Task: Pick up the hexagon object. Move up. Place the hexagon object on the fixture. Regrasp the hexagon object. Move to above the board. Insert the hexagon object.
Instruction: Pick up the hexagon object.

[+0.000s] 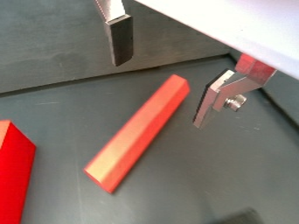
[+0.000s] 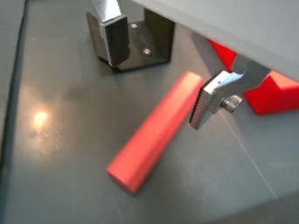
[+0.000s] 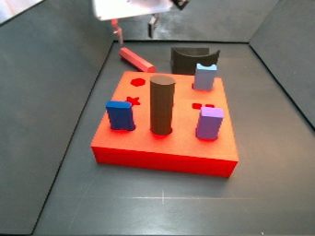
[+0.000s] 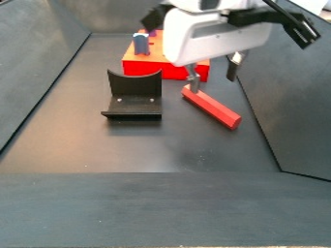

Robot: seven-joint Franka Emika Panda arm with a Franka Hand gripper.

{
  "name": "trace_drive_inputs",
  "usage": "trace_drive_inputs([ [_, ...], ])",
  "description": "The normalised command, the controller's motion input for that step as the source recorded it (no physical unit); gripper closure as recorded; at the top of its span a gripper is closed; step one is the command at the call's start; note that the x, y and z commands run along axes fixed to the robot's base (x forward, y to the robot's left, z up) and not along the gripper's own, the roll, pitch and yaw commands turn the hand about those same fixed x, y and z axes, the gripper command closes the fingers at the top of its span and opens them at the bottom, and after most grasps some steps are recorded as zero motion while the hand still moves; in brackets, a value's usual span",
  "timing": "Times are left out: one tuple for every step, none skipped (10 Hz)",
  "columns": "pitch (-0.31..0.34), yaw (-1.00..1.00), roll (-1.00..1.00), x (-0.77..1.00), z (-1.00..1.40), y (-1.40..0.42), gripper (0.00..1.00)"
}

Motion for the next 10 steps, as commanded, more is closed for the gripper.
trace_drive_inputs([
  [-0.329,0.11,0.01,-0.16,-0.62,-0.09,0.00],
  [-0.149,0.03,0.00,0.17,-0.92,0.00,0.00],
  [-0.056,0.01,0.00,0.08,-0.80,0.00,0.00],
  [0.000,0.00,-0.02,0.28,-0.84,0.00,0.00],
  [0.000,0.00,-0.04,0.34,-0.90,0.00,0.00],
  [0.000,0.01,0.00,0.10,-0.78,-0.03,0.00],
  [0.000,0.01,0.00,-0.08,-0.39,0.00,0.00],
  [0.000,0.19,0.00,-0.27,-0.30,0.00,0.00],
  [0.000,0.19,-0.05,-0.27,-0.33,0.00,0.00],
  [0.000,0.16,-0.03,-0.13,-0.32,0.00,0.00],
])
